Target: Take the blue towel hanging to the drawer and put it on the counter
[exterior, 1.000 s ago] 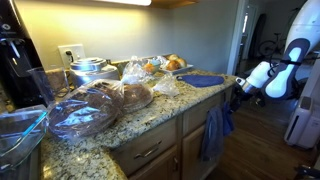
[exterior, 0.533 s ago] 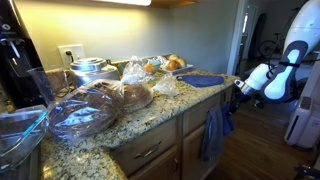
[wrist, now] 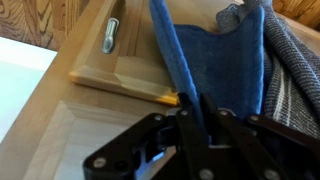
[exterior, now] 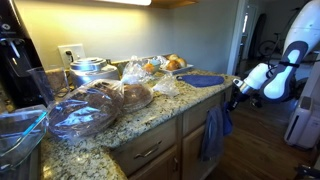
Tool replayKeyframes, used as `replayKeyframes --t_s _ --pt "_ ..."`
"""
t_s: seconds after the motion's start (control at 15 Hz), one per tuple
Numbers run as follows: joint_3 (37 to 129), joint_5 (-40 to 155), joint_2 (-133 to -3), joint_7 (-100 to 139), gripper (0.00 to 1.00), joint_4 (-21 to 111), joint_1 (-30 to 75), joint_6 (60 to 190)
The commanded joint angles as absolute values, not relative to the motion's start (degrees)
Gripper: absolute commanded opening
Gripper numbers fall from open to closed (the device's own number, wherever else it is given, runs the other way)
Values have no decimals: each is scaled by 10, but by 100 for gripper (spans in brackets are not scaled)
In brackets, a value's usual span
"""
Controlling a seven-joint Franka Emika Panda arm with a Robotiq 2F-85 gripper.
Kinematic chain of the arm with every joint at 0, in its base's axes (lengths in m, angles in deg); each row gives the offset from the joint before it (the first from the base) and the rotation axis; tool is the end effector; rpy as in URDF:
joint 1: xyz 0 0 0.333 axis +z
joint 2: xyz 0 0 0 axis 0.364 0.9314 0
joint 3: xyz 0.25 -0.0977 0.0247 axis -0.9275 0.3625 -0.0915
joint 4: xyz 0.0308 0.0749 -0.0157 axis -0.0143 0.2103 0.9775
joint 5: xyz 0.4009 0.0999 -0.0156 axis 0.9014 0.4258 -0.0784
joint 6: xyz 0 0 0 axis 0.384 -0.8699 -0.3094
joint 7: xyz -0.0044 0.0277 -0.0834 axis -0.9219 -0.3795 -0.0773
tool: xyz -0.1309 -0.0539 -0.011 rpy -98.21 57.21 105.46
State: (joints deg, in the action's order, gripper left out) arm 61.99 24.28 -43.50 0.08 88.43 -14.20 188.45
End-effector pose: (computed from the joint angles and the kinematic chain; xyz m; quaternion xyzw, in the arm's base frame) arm 0.4758 -0.0456 0.0084 -0.9434 -0.2234 -0.2389 0.0549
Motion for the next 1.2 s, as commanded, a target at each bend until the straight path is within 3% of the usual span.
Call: replayKeyframes --t_s 0.0,0.33,1.13 --pt "594 210 -423 0 3 883 -185 1885" --pt "556 220 -417 -34 10 904 -235 1885" --pt "476 205 -444 -108 8 968 -353 1885"
